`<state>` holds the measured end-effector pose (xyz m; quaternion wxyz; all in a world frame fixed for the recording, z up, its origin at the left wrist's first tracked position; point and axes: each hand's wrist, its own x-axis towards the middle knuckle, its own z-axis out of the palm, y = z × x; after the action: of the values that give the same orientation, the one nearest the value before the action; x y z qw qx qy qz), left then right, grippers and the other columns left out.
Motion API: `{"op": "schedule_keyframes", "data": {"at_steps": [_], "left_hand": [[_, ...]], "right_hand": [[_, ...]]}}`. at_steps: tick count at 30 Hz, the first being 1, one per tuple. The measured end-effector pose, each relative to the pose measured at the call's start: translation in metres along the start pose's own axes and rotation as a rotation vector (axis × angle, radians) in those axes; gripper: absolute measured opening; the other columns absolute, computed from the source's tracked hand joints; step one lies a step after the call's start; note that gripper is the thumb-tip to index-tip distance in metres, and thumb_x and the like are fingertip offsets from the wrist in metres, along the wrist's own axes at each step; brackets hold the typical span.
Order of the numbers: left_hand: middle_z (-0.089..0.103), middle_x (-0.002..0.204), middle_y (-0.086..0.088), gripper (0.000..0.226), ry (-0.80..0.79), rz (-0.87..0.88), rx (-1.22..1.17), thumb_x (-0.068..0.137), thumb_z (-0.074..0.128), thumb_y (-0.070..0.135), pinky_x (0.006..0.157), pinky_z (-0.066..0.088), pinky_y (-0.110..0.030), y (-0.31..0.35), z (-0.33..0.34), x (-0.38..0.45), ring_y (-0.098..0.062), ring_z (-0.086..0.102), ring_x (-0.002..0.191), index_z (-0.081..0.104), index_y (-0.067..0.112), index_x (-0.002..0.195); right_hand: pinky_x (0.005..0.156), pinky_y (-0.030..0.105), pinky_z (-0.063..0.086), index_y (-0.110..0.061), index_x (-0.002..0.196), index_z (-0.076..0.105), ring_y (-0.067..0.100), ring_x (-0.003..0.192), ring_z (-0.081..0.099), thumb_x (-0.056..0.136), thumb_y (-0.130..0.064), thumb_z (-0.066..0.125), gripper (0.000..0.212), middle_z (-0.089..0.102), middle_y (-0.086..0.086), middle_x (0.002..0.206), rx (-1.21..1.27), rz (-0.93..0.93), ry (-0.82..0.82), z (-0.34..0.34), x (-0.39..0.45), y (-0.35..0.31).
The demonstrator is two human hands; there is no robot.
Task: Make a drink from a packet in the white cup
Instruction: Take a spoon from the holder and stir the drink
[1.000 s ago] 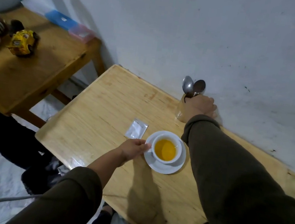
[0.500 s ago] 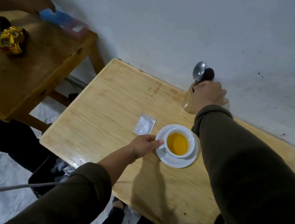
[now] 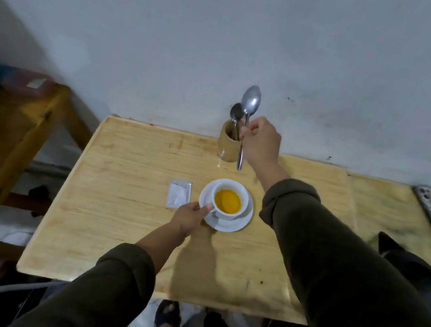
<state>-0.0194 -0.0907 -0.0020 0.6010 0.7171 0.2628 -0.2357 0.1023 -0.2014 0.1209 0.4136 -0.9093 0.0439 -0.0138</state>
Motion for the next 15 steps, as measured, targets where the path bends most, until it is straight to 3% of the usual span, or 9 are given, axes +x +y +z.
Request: {"op": "schedule_keyframes", "data": {"at_steps": [3,6,9,11,15], "left_hand": [[0.056,0.112,-0.003,0.041,0.002,0.033,0.017,0.093,0.055,0.035,0.086,0.040,-0.029,-0.001,0.000,-0.003,-0.019,0.050,0.099,0.060,0.007,0.121],[0.057,0.112,-0.005,0.022,0.025,0.045,0.046,0.090,0.059,0.037,0.091,0.044,-0.032,-0.001,-0.001,-0.003,-0.023,0.054,0.103,0.062,0.016,0.099],[0.058,0.127,-0.007,0.046,0.104,0.030,-0.022,0.084,0.067,0.036,0.101,0.044,-0.038,-0.001,0.001,-0.005,-0.027,0.055,0.119,0.055,0.014,0.122],[0.063,0.123,-0.008,0.035,0.142,0.040,0.001,0.083,0.067,0.034,0.098,0.045,-0.037,-0.001,0.003,-0.006,-0.027,0.057,0.115,0.060,0.014,0.110],[0.069,0.115,-0.012,0.033,0.151,0.049,0.095,0.087,0.062,0.035,0.088,0.047,-0.033,0.003,0.005,-0.007,-0.029,0.061,0.109,0.069,0.007,0.103]], "right_hand": [[0.063,0.022,0.040,-0.012,0.097,0.058,0.016,0.078,0.055,0.089,-0.012,0.057,0.008,0.061,0.003,0.088,0.016,0.088,-0.007,-0.001,-0.042,0.012],[0.056,0.011,0.040,-0.019,0.098,0.059,0.012,0.063,0.056,0.085,-0.007,0.059,0.018,0.064,0.003,0.073,0.126,0.160,-0.050,-0.003,-0.079,0.029],[0.066,0.021,0.045,-0.024,0.076,0.065,0.013,0.069,0.061,0.085,-0.008,0.056,0.020,0.068,0.001,0.075,0.212,0.233,-0.093,-0.004,-0.097,0.042],[0.065,0.027,0.046,-0.021,0.069,0.068,0.015,0.067,0.060,0.085,-0.009,0.054,0.024,0.069,0.002,0.074,0.302,0.279,-0.120,-0.005,-0.102,0.047],[0.053,0.019,0.044,-0.009,0.086,0.069,0.010,0.059,0.058,0.085,0.005,0.043,0.029,0.069,0.004,0.074,0.420,0.306,-0.231,-0.006,-0.108,0.054]]}}
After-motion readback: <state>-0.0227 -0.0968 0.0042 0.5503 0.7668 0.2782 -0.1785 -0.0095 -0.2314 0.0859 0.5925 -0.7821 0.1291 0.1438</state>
